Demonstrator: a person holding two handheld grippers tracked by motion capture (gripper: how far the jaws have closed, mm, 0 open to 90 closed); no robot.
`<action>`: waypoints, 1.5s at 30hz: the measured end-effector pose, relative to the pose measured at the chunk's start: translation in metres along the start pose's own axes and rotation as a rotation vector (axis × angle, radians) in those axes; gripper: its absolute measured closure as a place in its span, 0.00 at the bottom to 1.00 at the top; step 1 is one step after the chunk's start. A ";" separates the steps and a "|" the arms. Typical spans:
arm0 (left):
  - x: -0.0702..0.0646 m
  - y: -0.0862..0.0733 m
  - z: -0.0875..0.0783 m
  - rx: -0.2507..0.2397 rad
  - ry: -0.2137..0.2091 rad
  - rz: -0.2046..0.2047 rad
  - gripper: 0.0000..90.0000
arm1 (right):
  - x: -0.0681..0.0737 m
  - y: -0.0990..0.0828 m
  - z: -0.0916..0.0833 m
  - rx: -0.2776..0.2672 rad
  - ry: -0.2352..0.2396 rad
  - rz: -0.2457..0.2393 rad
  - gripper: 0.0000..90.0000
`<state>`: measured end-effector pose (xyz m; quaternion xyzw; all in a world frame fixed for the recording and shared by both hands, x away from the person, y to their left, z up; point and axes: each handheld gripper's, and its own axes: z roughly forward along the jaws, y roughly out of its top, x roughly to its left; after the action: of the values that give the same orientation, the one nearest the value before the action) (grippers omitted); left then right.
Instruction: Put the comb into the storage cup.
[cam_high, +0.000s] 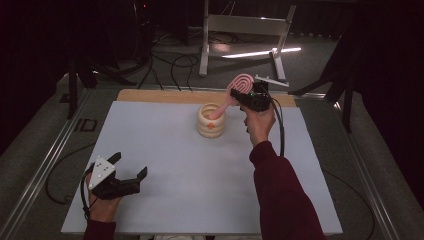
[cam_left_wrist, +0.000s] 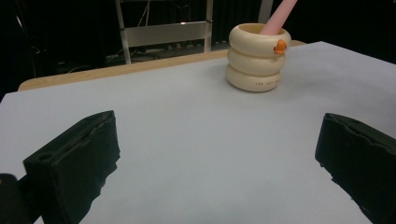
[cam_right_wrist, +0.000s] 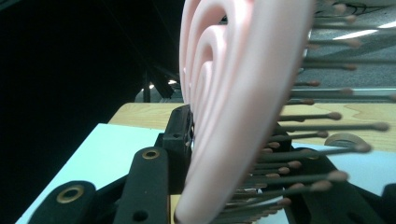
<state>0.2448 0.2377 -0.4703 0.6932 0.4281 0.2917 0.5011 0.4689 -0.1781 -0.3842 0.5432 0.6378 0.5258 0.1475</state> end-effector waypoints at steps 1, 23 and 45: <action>0.000 0.000 0.000 0.000 0.000 0.000 0.01 | 0.000 0.000 0.000 0.000 0.000 0.001 0.71; 0.000 0.000 0.000 0.001 -0.002 0.000 0.01 | 0.004 -0.008 0.009 0.013 -0.013 -0.002 0.71; 0.000 0.000 0.000 0.000 -0.002 0.000 0.01 | 0.006 -0.017 0.019 0.033 -0.025 -0.011 0.71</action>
<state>0.2446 0.2378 -0.4703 0.6933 0.4277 0.2909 0.5018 0.4715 -0.1607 -0.4037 0.5485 0.6475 0.5075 0.1494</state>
